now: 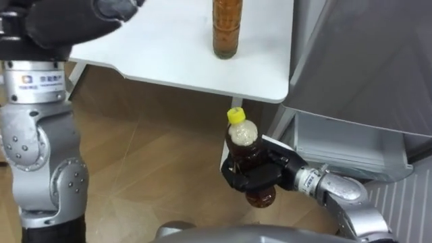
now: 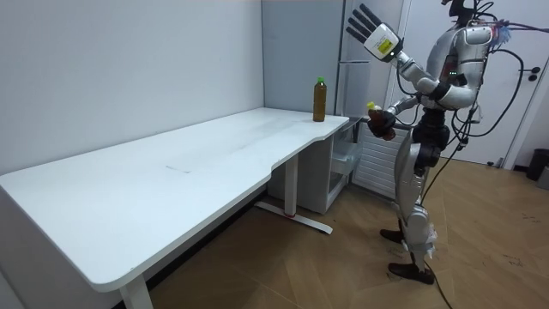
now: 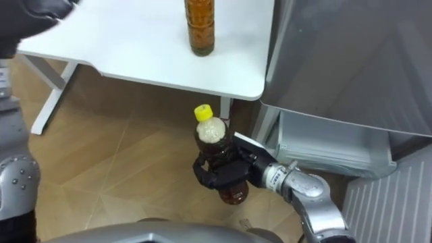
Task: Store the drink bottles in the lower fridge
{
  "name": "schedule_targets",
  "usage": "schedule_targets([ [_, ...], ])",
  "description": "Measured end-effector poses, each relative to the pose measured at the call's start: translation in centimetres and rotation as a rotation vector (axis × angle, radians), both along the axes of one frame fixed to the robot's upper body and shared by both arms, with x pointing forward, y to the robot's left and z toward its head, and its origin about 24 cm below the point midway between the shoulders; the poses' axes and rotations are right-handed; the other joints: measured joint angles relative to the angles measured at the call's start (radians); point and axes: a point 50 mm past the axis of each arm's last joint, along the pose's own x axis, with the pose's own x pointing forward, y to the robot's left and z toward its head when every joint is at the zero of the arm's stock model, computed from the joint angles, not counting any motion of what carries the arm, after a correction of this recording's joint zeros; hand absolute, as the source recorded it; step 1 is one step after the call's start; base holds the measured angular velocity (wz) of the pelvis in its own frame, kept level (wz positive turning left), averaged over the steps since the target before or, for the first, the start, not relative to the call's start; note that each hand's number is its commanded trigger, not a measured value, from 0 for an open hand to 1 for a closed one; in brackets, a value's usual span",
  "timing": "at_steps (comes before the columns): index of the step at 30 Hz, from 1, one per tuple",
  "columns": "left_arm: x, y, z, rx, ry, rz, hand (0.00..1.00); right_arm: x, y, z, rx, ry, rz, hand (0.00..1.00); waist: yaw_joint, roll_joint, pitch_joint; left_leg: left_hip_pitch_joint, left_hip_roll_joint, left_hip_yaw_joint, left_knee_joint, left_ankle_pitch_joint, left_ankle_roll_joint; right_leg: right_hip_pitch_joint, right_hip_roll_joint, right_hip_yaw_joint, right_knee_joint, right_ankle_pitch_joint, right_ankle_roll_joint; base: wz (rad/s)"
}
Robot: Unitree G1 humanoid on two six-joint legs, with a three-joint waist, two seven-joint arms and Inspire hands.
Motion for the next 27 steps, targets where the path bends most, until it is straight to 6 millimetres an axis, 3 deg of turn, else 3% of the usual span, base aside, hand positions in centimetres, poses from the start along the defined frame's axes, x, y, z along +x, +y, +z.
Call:
schedule_targets([
  [4, -0.3, 1.4, -0.4, -0.059, 0.008, 0.121, 0.00, -0.3, -0.4, -0.1, -0.004, 0.009, -0.023, 1.00, 0.011, 0.006, -0.0004, 0.001, 0.000, -0.006, 0.000, 0.000, 0.000, 0.005, -0.001, -0.008, -0.004, 0.000, 0.000, 0.05],
  [13, -1.0, 5.6, -5.2, -0.184, 0.234, 0.414, 0.00, -1.1, -1.3, -0.5, -0.037, 0.023, -0.093, 1.00, 0.030, 0.015, -0.0076, 0.003, 0.000, -0.009, -0.004, 0.001, -0.001, 0.006, -0.001, -0.010, -0.013, 0.000, 0.000, 0.00],
  [16, -1.2, 7.0, -7.7, -0.253, 0.341, 0.534, 0.00, -1.5, -1.5, -0.7, -0.059, 0.034, -0.112, 1.00, 0.043, 0.014, -0.0086, 0.010, -0.001, -0.006, -0.008, 0.001, -0.001, 0.006, 0.000, -0.005, -0.012, 0.000, 0.000, -0.03],
  [21, -2.3, 8.6, -14.1, -0.330, 0.622, 0.712, 0.00, -1.5, -1.6, -0.8, -0.088, 0.034, -0.113, 1.00, 0.044, 0.010, -0.0097, 0.017, -0.001, -0.006, -0.019, 0.002, 0.000, 0.008, 0.000, -0.007, -0.014, -0.001, 0.001, 0.00],
  [27, -4.8, 7.3, -21.2, -0.386, 0.959, 0.751, 0.00, -1.6, -1.5, -1.0, -0.090, 0.053, -0.141, 1.00, 0.039, -0.011, -0.0054, 0.018, -0.001, -0.002, -0.019, 0.001, 0.000, 0.014, 0.000, -0.006, -0.016, -0.001, 0.001, 0.00],
])
